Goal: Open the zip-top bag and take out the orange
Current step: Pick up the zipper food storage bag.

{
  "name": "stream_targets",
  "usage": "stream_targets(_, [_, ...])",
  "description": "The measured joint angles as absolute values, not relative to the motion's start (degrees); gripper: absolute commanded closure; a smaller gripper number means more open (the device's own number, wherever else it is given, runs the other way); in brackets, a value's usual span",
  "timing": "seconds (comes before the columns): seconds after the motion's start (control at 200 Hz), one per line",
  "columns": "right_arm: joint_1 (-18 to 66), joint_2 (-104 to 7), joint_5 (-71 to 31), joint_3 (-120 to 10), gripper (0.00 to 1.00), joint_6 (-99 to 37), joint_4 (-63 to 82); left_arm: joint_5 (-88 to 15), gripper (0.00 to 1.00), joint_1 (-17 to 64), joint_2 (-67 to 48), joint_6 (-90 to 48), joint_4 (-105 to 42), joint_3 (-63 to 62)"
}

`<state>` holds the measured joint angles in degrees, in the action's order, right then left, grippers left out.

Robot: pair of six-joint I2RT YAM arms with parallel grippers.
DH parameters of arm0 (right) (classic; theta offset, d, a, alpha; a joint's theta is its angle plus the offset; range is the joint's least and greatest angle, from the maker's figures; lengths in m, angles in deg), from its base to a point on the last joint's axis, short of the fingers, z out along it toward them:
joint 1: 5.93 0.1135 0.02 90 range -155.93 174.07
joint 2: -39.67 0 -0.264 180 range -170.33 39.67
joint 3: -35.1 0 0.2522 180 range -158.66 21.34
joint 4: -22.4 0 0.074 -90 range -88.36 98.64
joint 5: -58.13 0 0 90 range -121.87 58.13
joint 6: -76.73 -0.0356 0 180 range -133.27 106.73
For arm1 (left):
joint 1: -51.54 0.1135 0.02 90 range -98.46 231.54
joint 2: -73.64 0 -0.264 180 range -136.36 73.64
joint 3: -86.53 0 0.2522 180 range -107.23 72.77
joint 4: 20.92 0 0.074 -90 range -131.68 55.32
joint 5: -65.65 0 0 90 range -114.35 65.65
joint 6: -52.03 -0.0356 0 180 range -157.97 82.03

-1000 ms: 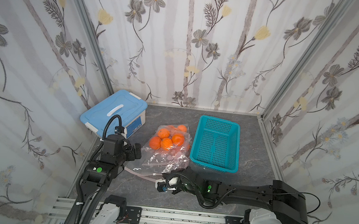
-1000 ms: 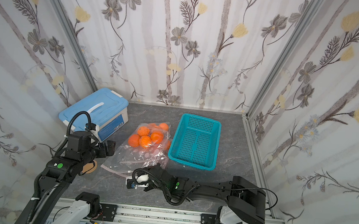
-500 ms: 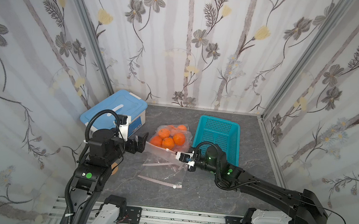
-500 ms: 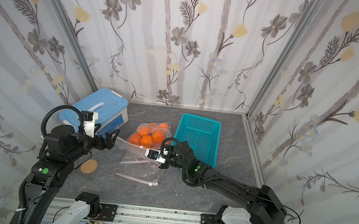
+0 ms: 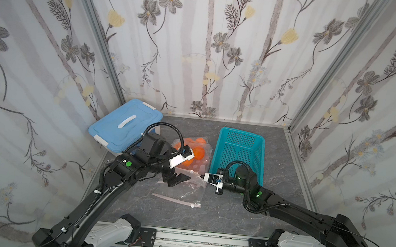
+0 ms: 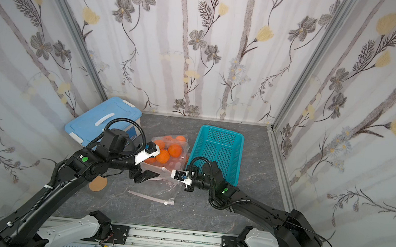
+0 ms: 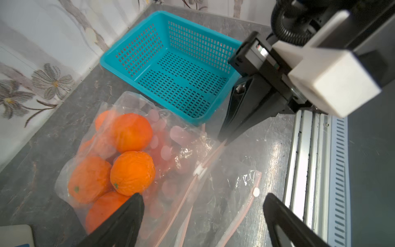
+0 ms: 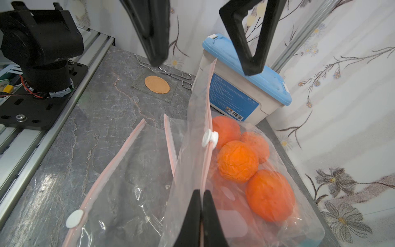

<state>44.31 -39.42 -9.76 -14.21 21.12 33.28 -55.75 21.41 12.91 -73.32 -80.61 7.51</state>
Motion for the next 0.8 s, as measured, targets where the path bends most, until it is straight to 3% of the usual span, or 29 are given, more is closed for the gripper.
stream_targets(0.395, [44.4,-39.3,-8.0,-13.8,1.00,21.9,34.1,-53.1,0.40,17.6,8.1,-79.3,-80.2,10.0])
stream_targets(0.799, [44.4,-38.9,-7.9,-13.5,1.00,21.9,34.1,-53.3,0.72,15.6,7.1,-80.0,-77.3,11.0])
